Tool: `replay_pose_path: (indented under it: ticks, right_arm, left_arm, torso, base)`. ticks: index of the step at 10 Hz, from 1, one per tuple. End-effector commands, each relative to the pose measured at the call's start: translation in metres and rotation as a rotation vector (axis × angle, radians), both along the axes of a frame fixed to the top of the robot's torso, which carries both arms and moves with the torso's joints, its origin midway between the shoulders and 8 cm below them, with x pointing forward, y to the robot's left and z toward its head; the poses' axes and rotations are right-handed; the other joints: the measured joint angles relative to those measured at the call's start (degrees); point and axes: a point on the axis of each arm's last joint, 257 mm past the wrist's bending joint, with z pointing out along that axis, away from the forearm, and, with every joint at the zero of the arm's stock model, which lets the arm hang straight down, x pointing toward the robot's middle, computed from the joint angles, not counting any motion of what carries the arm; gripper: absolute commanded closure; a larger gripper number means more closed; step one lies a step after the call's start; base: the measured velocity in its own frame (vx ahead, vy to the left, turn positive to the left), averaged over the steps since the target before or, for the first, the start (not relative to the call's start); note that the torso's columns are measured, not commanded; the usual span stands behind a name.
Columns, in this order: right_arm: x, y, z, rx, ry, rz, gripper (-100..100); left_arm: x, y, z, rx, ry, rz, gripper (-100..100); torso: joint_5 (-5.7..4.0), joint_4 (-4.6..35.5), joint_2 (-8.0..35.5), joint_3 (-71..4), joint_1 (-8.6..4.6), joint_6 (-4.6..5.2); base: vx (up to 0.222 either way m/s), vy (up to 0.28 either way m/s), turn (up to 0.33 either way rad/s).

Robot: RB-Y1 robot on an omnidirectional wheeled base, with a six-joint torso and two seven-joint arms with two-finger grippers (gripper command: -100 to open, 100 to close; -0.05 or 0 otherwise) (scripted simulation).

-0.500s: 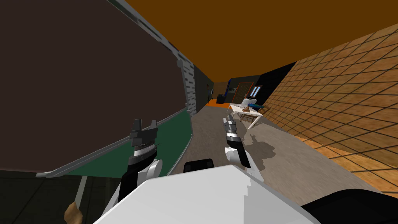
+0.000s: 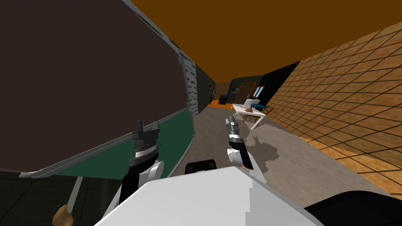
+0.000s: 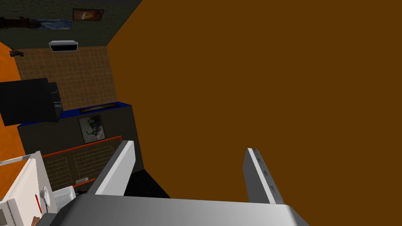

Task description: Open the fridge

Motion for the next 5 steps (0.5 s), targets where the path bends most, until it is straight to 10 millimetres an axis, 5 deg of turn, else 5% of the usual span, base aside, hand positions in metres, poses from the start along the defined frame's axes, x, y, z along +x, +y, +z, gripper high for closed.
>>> replay_pose_path:
  ticks: [1,4,5]
  right_arm:
    - [0.0,0.0,0.0,0.0,0.0,0.0,0]
    - [0.0,0.0,0.0001,0.0,0.0,0.0,0]
    - [0.0,0.0,0.0001,0.0,0.0,0.0,0]
  left_arm:
    - [0.0,0.0,0.0,0.0,0.0,0.0,0]
    - [0.0,0.0,0.0,0.0,0.0,0.0,0]
    - [0.0036,-0.0043,-0.0005,0.029,0.015,-0.015,-100]
  torso:
    - [0.0,4.23,4.24,-8.44,0.0,0.0]
    - [0.0,16.92,16.93,-33.81,0.0,0.0]
    - [0.0,21.14,21.16,-42.27,0.0,0.0]
  base:
    - [0.0,0.0,0.0]
    - [0.0,0.0,0.0]
    - [0.019,-0.007,-0.007]
